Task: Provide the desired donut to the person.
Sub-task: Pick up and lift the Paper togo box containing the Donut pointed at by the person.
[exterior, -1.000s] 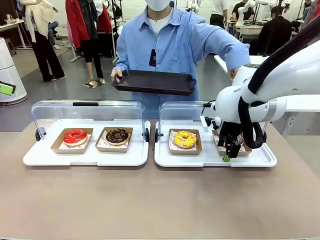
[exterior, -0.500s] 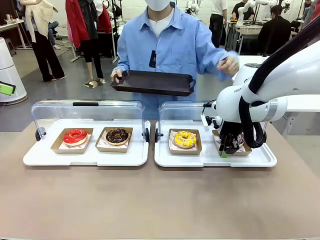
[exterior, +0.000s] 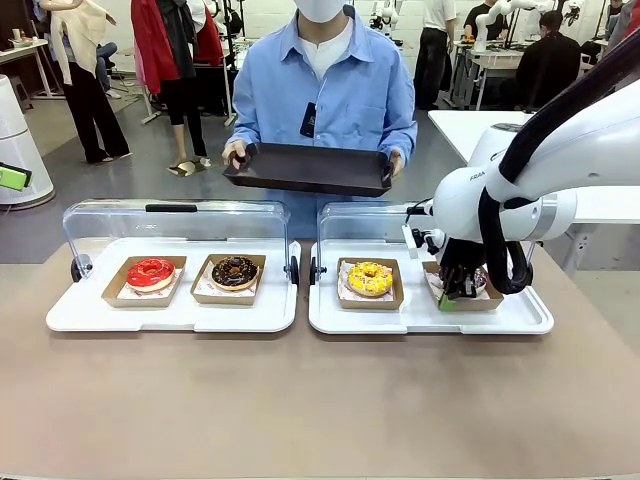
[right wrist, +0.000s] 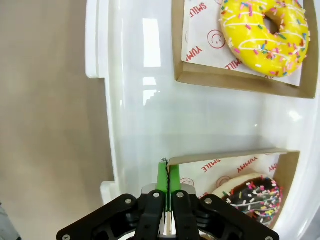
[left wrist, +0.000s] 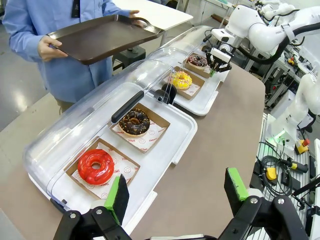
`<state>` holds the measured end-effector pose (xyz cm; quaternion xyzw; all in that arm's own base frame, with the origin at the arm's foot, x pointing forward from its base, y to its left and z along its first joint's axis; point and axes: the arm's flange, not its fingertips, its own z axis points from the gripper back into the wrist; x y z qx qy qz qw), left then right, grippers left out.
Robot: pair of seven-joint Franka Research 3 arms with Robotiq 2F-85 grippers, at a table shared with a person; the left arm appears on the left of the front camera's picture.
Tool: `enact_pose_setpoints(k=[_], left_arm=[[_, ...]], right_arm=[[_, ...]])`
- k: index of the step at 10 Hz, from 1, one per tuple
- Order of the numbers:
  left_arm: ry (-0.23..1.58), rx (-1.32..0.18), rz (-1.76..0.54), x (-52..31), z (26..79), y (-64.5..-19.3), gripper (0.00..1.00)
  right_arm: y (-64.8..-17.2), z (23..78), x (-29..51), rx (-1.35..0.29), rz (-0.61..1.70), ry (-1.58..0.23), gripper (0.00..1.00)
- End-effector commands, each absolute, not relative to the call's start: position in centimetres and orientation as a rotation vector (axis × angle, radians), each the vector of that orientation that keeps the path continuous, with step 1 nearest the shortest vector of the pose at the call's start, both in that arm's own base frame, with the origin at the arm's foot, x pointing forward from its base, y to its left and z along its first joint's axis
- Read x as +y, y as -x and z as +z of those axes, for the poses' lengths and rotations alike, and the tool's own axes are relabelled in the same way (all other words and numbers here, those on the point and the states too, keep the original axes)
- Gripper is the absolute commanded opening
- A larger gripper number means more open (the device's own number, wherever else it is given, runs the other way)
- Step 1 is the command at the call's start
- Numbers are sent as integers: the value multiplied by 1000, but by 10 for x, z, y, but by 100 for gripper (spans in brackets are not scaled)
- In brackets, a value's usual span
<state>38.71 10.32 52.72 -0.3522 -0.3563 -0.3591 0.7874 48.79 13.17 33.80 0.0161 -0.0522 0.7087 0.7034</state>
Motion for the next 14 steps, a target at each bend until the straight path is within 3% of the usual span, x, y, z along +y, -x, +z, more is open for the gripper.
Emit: enact_pose_setpoints(k=[1, 5, 8, 11, 14], left_arm=[[764, -763, -755, 103, 530, -387, 100], [764, -763, -755, 103, 530, -387, 100], [764, -763, -755, 103, 530, -387, 100], [764, -763, -755, 103, 530, -387, 100], [764, -763, -755, 103, 530, -387, 100]], right_arm=[[-461, 375, 145, 0, 1438, -80, 0], [-386, 486, 184, 138, 1373, -111, 0], [-345, 571, 206, 65, 1399, 0, 0], [-351, 635, 215, 8, 1391, 68, 0], [-376, 651, 217, -10, 1405, 58, 0]])
